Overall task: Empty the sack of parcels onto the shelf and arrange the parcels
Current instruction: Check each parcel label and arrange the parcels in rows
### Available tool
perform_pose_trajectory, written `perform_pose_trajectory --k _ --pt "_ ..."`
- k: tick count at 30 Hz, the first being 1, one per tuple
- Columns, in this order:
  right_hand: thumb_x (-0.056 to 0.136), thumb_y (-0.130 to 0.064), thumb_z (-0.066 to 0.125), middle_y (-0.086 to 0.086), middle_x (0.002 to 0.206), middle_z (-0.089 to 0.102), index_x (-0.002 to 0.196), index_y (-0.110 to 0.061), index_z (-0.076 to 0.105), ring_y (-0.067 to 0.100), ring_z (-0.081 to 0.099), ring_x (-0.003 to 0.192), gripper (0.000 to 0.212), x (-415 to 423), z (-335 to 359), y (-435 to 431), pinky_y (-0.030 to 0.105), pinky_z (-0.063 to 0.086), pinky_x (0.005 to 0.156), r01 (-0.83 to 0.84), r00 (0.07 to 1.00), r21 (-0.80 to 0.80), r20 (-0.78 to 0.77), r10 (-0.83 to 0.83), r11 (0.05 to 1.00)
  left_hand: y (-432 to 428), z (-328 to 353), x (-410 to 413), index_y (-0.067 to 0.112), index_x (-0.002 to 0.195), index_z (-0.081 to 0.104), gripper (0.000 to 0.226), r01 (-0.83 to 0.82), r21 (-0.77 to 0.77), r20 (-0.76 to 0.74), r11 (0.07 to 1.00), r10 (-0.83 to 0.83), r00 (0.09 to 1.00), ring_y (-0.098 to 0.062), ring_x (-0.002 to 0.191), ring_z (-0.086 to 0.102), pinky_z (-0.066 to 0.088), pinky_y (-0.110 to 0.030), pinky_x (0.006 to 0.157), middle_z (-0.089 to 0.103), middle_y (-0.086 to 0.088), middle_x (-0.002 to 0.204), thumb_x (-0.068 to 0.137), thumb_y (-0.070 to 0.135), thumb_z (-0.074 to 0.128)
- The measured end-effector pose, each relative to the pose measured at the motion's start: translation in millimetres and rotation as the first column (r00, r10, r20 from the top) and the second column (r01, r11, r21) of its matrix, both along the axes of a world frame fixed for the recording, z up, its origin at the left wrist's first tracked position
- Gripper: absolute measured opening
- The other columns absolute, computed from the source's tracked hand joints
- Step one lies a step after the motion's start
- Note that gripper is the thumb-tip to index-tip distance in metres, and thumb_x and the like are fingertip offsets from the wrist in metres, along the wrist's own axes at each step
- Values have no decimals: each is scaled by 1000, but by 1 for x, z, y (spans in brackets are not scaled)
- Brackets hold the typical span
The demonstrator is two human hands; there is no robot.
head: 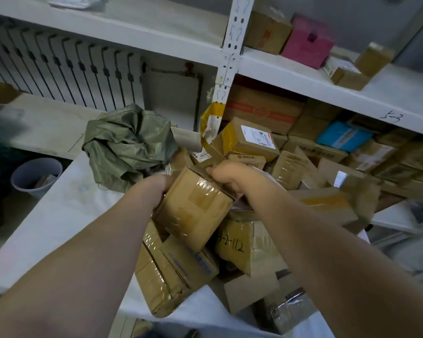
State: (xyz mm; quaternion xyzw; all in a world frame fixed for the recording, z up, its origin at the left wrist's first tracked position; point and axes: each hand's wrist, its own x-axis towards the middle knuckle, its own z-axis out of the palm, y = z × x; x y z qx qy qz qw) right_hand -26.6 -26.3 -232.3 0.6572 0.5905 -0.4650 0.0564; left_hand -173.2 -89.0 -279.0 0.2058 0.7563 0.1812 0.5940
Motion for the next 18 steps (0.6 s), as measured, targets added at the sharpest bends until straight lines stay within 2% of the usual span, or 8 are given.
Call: perform_pose_trajectory --k 2,5,7,10,11,14,17,18 --pt "100 -45 45 11 96 54 112 -7 49 30 53 93 39 4 -3 1 47 51 87 56 998 -45 -20 -57 997 3 -4 -1 4 115 66 49 50 -32 8 998 -49 999 -41 105 64 48 -55 98 66 -21 114 77 34 75" --pt "90 -64 49 13 125 57 137 -10 41 35 55 109 73 6 -6 1 50 49 92 135 990 -86 -18 -137 987 14 -18 -7 10 120 63 77 112 -51 41 992 -110 993 -41 105 64 50 -57 93 65 -20 118 55 45 85" --pt "82 -74 51 14 122 59 135 -11 43 37 57 108 83 7 -5 2 53 48 94 202 977 -113 -38 -208 973 7 -2 -2 9 122 59 86 66 -22 62 998 -65 996 -40 100 65 53 -56 86 65 -19 113 52 52 86" --pt "76 -82 50 14 101 60 117 -8 46 33 58 90 84 6 1 -3 48 47 76 263 956 -176 -84 -281 949 -3 12 -4 7 115 52 64 -32 120 89 992 22 996 -29 81 59 51 -43 79 58 -12 92 77 52 75" --pt "73 -84 50 13 101 60 118 -8 45 33 58 90 89 4 2 -5 48 47 77 280 948 -194 -99 -302 940 -3 12 -7 8 121 52 63 -45 141 92 989 32 995 -26 76 56 49 -42 77 55 -9 88 80 51 73" --pt "66 -88 52 13 121 59 137 -9 42 37 56 105 107 -1 4 -9 55 45 93 310 932 -210 -127 -340 927 -3 16 -16 6 132 51 68 -89 202 125 975 65 990 -24 74 57 51 -39 68 57 -8 88 82 47 73" --pt "69 -83 57 12 117 55 139 -11 40 36 54 92 102 -2 10 -15 49 47 64 350 899 -225 -193 -393 909 -3 20 -27 4 116 56 51 -143 204 177 968 107 978 -25 74 61 53 -36 60 61 -11 88 83 39 74" --pt "70 -80 60 11 117 55 138 -13 40 36 54 93 98 -1 11 -16 49 46 61 359 887 -224 -220 -406 906 -4 22 -29 3 109 57 43 -168 204 206 964 126 970 -24 72 61 52 -35 60 63 -11 87 85 35 73"
